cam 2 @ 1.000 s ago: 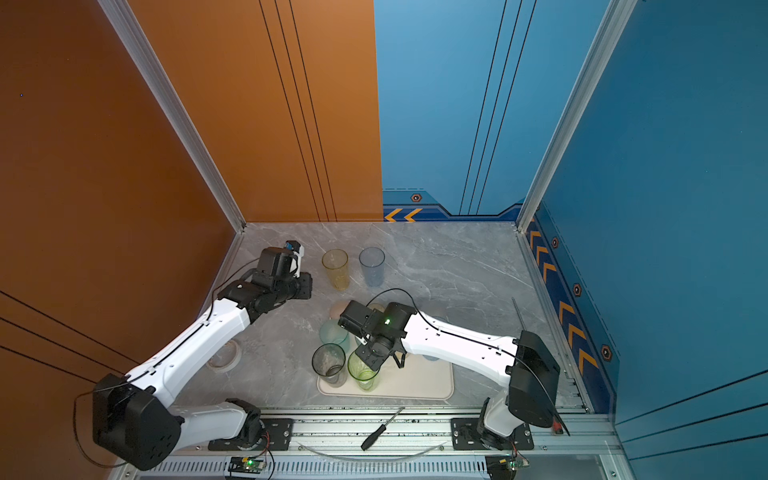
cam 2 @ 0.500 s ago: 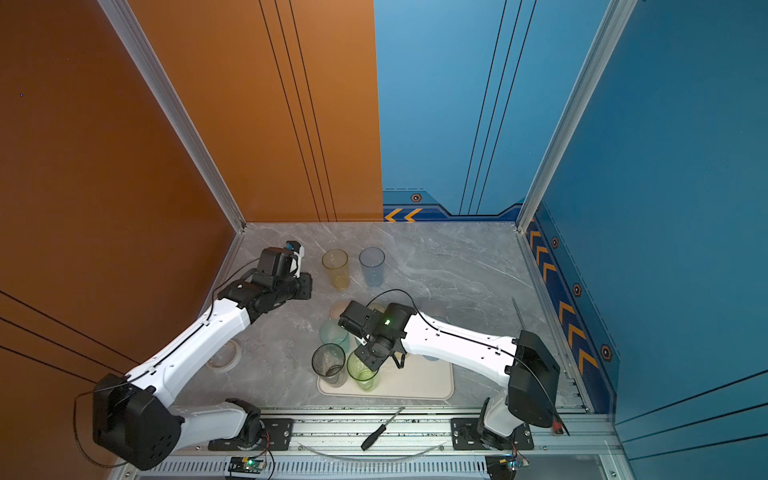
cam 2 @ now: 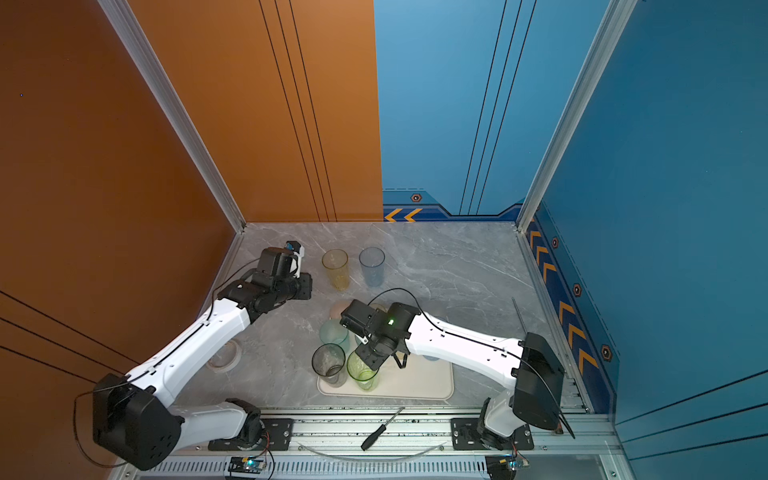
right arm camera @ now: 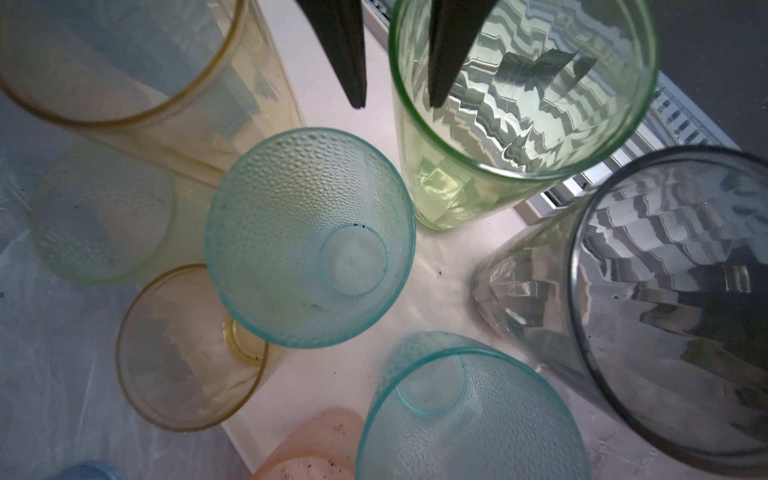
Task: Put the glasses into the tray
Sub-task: 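Open right gripper and lift it away from the green cup, then lower left gripper around the rim of the yellow cup beyond the tray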
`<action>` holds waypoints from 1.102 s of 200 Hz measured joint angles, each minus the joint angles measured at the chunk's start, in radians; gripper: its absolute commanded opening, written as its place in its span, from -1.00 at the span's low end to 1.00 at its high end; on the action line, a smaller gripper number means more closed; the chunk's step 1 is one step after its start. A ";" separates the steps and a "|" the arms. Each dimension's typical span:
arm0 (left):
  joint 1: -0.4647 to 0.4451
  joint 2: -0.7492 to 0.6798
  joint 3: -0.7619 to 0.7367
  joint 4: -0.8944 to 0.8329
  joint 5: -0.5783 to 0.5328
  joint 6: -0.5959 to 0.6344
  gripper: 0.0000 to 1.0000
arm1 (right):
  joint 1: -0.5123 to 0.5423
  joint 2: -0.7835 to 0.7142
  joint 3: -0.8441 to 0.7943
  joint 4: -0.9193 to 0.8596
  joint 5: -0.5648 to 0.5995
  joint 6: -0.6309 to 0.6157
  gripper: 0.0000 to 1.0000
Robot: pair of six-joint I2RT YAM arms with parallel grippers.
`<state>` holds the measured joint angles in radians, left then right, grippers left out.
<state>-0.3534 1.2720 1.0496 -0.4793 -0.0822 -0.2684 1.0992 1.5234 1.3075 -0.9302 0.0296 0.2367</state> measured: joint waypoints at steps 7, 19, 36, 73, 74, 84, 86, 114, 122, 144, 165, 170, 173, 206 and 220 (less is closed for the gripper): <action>0.000 0.000 0.000 -0.002 0.000 0.000 -0.52 | -0.002 -0.011 0.000 0.000 0.000 0.000 -0.43; 0.000 0.000 0.000 -0.005 0.000 0.000 -0.52 | -0.008 -0.034 0.000 0.000 0.000 0.000 -0.41; 0.001 0.000 0.000 -0.008 -0.003 0.000 -0.52 | -0.016 -0.065 0.000 0.000 0.000 0.000 -0.37; 0.007 0.002 0.000 -0.011 -0.018 0.003 -0.52 | -0.059 -0.138 0.000 0.001 -0.007 0.000 -0.27; 0.007 0.002 0.000 -0.011 -0.018 0.003 -0.52 | -0.061 -0.140 0.000 0.002 -0.007 0.000 -0.27; 0.013 0.009 0.000 -0.011 -0.019 0.003 -0.52 | -0.085 -0.167 0.000 0.005 -0.007 0.000 -0.25; 0.014 0.011 0.000 -0.011 -0.019 0.004 -0.52 | -0.090 -0.172 0.000 0.005 -0.006 0.000 -0.25; 0.033 0.041 0.010 -0.020 -0.020 0.010 -0.52 | -0.201 -0.242 0.006 0.016 -0.001 0.001 -0.23; 0.039 0.048 0.020 -0.025 -0.020 0.010 -0.52 | -0.233 -0.251 0.014 0.019 0.001 0.003 -0.22; 0.047 0.078 0.069 -0.031 -0.020 0.010 -0.52 | -0.301 -0.259 0.032 0.026 0.001 0.008 -0.22; 0.050 0.105 0.107 -0.034 -0.018 0.010 -0.52 | -0.336 -0.259 0.040 0.026 0.000 0.008 -0.21; 0.050 0.111 0.114 -0.034 -0.018 0.010 -0.52 | -0.342 -0.259 0.042 0.026 -0.001 0.008 -0.21; 0.050 0.116 0.119 -0.034 -0.018 0.011 -0.52 | -0.346 -0.259 0.043 0.026 -0.001 0.008 -0.21; 0.050 0.153 0.159 -0.035 -0.018 0.011 -0.52 | -0.375 -0.239 0.060 0.026 -0.008 0.008 -0.20; 0.051 0.164 0.167 -0.035 -0.017 0.011 -0.53 | -0.383 -0.223 0.062 0.034 -0.009 0.008 -0.20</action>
<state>-0.3027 1.4361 1.2171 -0.5144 -0.0994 -0.2573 0.7166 1.3006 1.3693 -0.8963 0.0208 0.2443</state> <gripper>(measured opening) 0.237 0.398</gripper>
